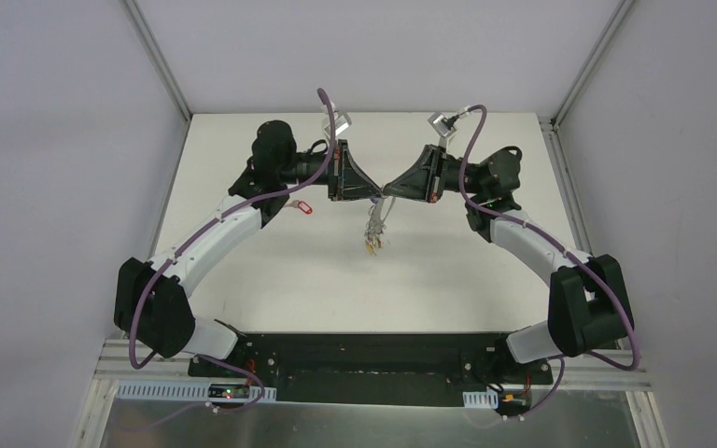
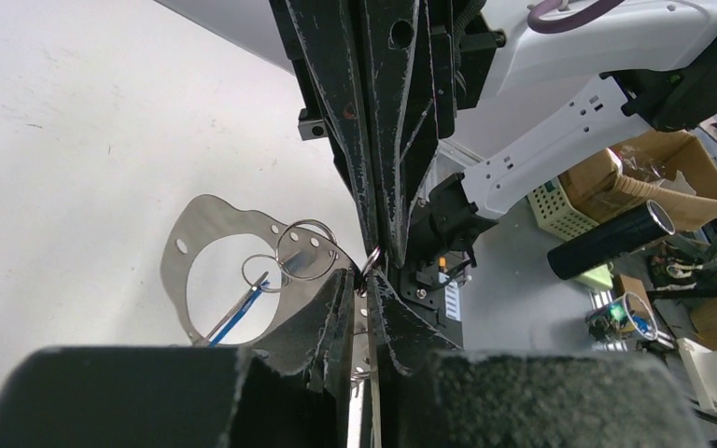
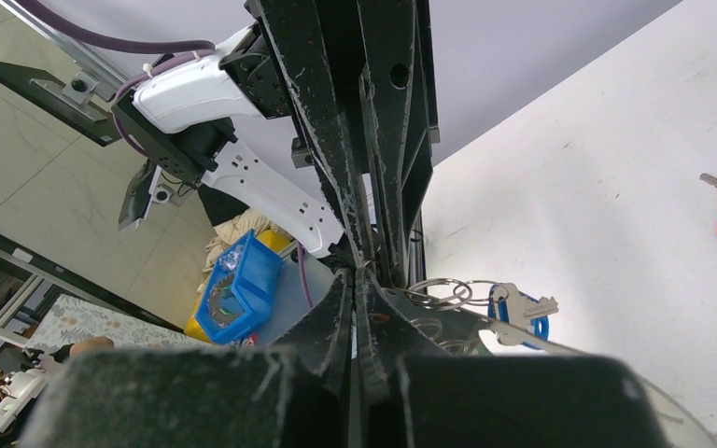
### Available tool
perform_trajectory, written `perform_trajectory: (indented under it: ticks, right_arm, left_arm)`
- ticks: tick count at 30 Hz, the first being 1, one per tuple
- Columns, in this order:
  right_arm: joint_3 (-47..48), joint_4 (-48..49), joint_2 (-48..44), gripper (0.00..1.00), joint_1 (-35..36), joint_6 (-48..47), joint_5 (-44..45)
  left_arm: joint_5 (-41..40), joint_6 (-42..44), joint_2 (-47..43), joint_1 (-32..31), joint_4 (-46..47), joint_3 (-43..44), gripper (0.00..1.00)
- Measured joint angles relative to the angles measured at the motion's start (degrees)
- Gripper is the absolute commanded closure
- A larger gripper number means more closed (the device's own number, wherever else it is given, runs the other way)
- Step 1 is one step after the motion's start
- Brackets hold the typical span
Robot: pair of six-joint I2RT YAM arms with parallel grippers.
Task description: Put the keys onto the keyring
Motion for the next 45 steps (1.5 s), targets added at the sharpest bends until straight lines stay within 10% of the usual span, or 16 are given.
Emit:
perform_trajectory:
  ticks: [11, 25, 36, 45]
  right_arm:
    - [-0.4, -0.5, 0.0, 0.97, -0.3, -2.9, 0.1]
    - [-1.0, -16.5, -3.1, 0.62, -0.6, -21.8, -2.6]
    - [-1.0, -20.8, -4.2, 0.54, 0.5, -26.6, -4.8]
    - [-1.0, -30.1, -5.6, 0.67, 2.0, -35.6, -4.8]
  left_arm:
    - [0.2, 0.9, 0.0, 0.0, -2.4, 0.8, 1.00]
    - [-17.7, 36.9, 4.3, -7.1, -62.4, 28.6, 1.00]
    - [-24.4, 39.2, 10.9, -11.0, -72.7, 35.3, 1.00]
    - [-23.9, 36.4, 11.7, -11.3, -72.8, 36.4, 1.00]
